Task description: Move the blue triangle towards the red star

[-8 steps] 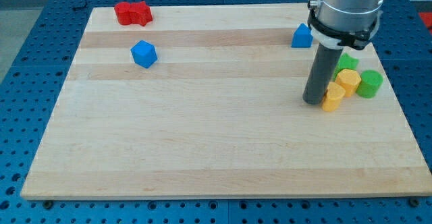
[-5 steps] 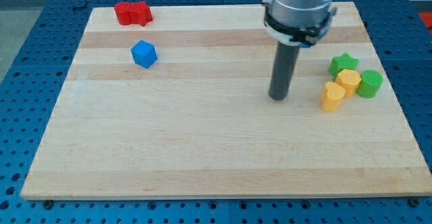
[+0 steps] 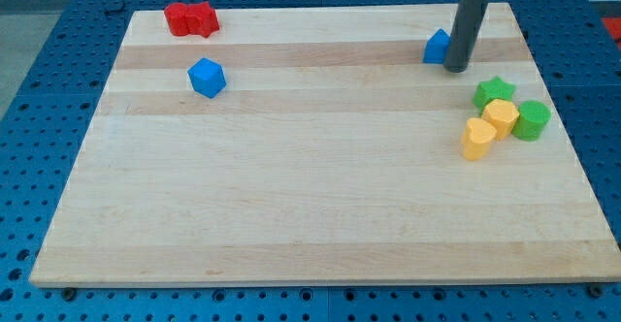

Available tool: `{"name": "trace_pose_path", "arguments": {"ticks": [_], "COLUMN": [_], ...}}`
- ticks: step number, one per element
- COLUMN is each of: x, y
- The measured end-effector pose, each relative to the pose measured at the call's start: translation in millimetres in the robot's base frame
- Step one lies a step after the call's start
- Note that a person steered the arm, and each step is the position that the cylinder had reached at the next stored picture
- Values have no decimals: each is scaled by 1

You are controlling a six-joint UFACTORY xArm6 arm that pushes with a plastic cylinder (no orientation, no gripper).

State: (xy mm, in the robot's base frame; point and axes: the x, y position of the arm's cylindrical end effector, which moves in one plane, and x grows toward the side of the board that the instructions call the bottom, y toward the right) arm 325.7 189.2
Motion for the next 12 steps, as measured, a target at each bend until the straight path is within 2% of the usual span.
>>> {"name": "trace_pose_path", "arguments": {"ticks": [2,4,5,6,8,11,12], "x": [-26,-26,-34,-62,-75,-59,-59], "y": [0,-24,-51,-86,-75,-152,-201]}}
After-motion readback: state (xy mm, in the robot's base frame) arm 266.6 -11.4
